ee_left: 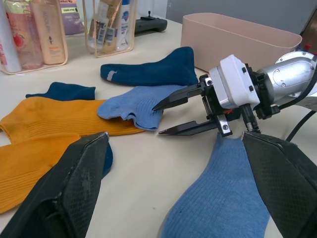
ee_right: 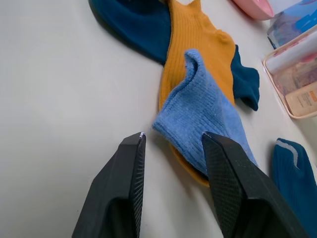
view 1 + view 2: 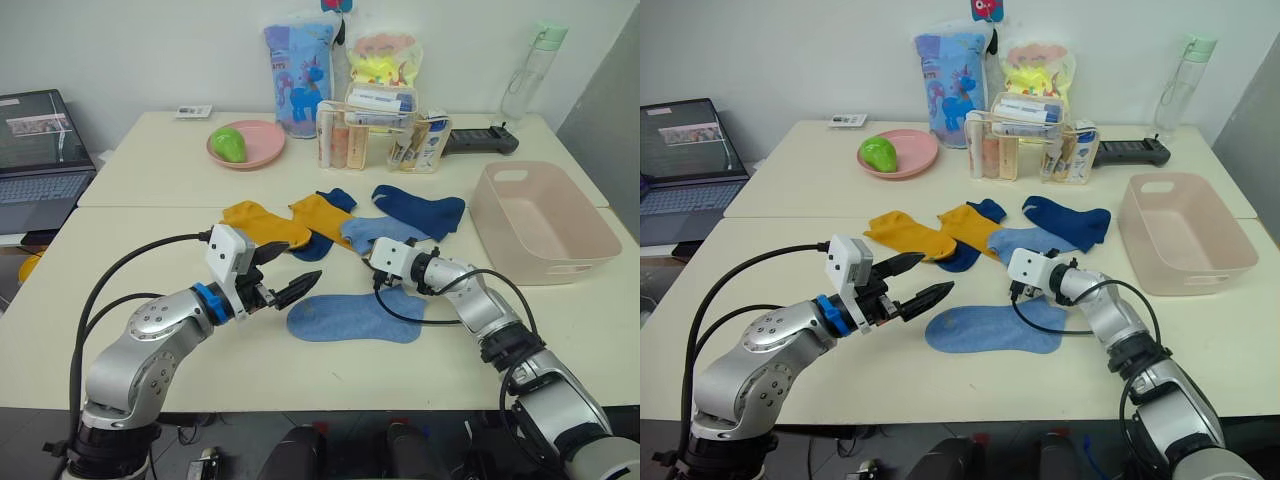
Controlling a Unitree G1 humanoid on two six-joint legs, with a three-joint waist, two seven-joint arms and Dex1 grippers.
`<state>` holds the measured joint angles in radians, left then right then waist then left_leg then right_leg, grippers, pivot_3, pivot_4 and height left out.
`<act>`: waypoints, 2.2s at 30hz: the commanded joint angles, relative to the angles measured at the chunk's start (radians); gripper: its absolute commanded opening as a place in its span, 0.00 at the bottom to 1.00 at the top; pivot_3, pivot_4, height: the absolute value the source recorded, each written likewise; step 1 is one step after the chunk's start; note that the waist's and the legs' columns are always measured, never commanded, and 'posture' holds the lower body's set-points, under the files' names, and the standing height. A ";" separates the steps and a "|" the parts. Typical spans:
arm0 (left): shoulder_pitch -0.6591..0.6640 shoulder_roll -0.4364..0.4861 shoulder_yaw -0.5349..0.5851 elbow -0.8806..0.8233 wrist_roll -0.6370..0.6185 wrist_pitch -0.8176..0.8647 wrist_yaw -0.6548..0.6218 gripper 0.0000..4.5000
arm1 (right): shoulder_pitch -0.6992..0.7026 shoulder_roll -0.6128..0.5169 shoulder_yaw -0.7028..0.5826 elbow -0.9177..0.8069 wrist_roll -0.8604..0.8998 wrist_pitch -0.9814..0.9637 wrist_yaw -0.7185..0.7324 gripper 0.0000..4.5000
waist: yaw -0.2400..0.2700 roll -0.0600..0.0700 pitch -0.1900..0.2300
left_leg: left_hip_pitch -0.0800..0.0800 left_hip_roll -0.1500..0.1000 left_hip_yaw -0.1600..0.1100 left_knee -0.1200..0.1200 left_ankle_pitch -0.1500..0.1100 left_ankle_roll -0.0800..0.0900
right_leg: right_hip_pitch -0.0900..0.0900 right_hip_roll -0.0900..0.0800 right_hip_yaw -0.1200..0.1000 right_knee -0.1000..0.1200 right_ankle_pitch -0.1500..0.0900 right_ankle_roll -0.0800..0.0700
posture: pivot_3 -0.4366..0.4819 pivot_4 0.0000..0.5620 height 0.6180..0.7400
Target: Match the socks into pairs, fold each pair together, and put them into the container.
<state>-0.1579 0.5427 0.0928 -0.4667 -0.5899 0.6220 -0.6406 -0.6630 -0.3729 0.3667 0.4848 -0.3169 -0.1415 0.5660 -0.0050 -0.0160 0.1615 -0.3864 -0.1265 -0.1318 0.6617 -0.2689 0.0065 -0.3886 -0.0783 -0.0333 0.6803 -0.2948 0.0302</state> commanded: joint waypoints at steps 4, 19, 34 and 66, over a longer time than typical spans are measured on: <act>-0.011 0.004 0.007 -0.026 0.005 -0.026 0.000 1.00 | -0.041 0.026 -0.023 0.009 0.015 -0.019 -0.008 0.43 | 0.000 0.000 0.000 | 0.000 0.000 0.000 0.000 0.000 0.000 | 0.000 0.000 0.000 0.000 0.000 0.000 | 0.48 0.27 1.00; 0.004 -0.002 0.001 -0.024 0.015 -0.040 0.003 1.00 | -0.062 0.042 -0.078 0.044 0.067 -0.028 -0.014 0.00 | 0.000 0.000 0.000 | 0.000 0.000 0.000 0.000 0.000 0.000 | 0.000 0.000 0.000 0.000 0.000 0.000 | 0.48 0.27 1.00; -0.017 0.063 0.062 0.020 -0.024 -0.018 -0.054 1.00 | 0.148 0.027 -0.079 -0.445 0.482 0.275 0.450 0.00 | 0.002 0.000 0.000 | 0.000 0.001 0.000 0.000 0.000 0.000 | 0.000 0.001 0.000 0.000 0.000 0.000 | 0.48 0.27 1.00; -0.535 -0.212 -0.391 0.861 0.424 -0.422 -0.251 1.00 | 0.377 -0.300 -0.072 -0.867 0.831 0.804 0.649 0.00 | 0.019 -0.002 0.002 | -0.005 0.000 -0.002 0.002 0.000 0.001 | -0.001 -0.001 -0.003 -0.002 0.000 0.001 | 0.48 0.27 1.00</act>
<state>-0.6568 0.3387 -0.3085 0.3733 -0.1873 0.2464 -0.8877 -0.2879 -0.6638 0.2974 -0.3397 0.4948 0.6617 1.2164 0.0136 -0.0180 0.1631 -0.3922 -0.1265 -0.1344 0.6635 -0.2693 0.0071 -0.3898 -0.0790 -0.0372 0.6785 -0.2944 0.0310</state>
